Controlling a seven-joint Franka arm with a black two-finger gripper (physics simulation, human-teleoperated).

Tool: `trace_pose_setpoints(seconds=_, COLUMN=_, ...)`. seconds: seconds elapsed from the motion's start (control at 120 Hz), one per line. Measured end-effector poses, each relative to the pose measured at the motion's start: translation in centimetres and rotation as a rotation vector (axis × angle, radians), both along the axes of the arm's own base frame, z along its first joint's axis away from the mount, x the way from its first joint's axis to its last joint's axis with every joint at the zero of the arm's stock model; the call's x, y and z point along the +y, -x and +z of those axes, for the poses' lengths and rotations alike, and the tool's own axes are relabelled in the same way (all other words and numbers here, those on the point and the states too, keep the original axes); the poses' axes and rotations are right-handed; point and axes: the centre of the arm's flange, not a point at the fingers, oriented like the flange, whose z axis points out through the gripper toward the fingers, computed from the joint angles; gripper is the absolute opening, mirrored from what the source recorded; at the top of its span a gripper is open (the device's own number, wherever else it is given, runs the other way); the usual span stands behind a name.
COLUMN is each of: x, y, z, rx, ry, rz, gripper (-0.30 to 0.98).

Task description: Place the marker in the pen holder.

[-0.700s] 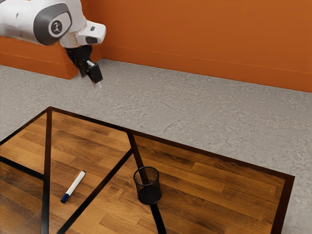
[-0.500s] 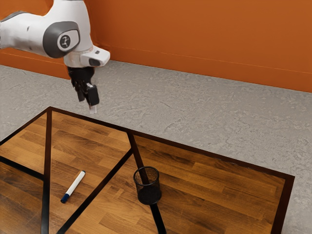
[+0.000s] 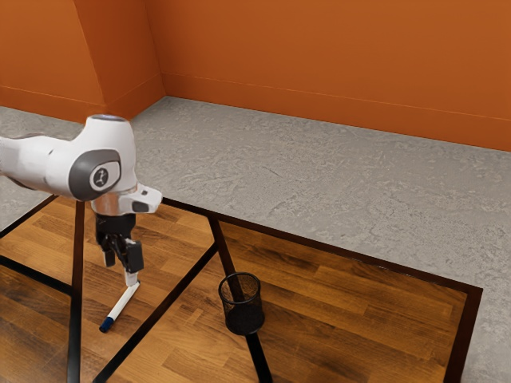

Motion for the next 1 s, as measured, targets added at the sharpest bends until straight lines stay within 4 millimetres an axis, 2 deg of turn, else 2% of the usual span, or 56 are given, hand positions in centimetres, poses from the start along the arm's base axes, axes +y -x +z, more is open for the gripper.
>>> trace_pose_setpoints(seconds=0.142, x=0.0, y=1.1, z=-2.8, rx=-0.032, ry=0.001, rz=0.024, gripper=0.68)
trace_pose_setpoints(seconds=0.35, x=1.8, y=1.0, z=-4.8, rx=-0.064, ry=0.010, rz=0.086, gripper=0.68)
trace_pose_setpoints(seconds=0.575, x=3.6, y=0.9, z=-6.4, rx=-0.072, ry=0.021, rz=0.152, gripper=0.62)
trace_pose_setpoints(seconds=0.792, x=2.6, y=-0.1, z=-7.2, rx=-0.083, ry=0.029, rz=0.152, gripper=0.52)
trace_pose_setpoints(seconds=1.0, x=3.5, y=-1.2, z=-7.7, rx=-0.090, ry=0.036, rz=0.178, gripper=0.47)
